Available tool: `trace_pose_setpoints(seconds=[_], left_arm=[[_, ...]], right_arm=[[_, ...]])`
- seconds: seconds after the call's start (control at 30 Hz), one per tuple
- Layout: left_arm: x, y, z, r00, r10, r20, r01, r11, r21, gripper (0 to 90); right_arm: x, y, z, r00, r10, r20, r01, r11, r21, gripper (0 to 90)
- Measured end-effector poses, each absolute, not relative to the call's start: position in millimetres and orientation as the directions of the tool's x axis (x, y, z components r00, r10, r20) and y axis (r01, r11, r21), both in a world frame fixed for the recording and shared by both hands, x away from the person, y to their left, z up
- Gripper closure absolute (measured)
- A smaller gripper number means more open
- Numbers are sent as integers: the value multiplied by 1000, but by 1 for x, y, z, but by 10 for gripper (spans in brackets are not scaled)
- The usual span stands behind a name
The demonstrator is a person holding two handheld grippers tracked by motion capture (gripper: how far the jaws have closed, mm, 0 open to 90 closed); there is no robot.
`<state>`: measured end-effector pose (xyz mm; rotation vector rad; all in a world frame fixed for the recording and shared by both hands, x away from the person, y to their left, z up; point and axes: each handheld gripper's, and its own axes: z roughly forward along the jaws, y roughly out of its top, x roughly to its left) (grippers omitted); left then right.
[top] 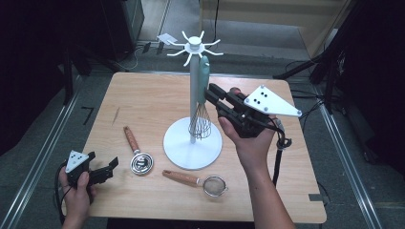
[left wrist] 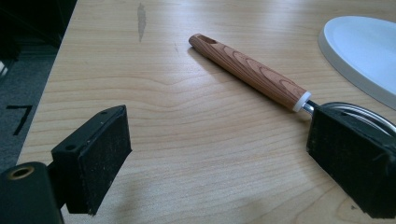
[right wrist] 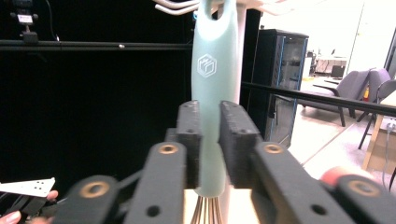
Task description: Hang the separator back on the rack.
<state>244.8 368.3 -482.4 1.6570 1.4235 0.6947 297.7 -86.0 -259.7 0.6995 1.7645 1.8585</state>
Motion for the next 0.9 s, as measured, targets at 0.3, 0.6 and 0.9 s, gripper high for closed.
trace_pose_setpoints(seconds=[0.3,0.6,0.9], left_arm=[[245,368,-482,206,973,-103,519,-19,855,66],[245,369,-482,206,973,-103,520,-20,854,66],[245,369,-482,205,973,-103,520,-19,854,66]], right_arm=[[302,-86,-250,-731,680,48,-24,-95,995,900],[303,-86,-234,-727,684,56,-70,-154,986,900],[298,-75,-218,-747,664,28,-87,-141,986,900]])
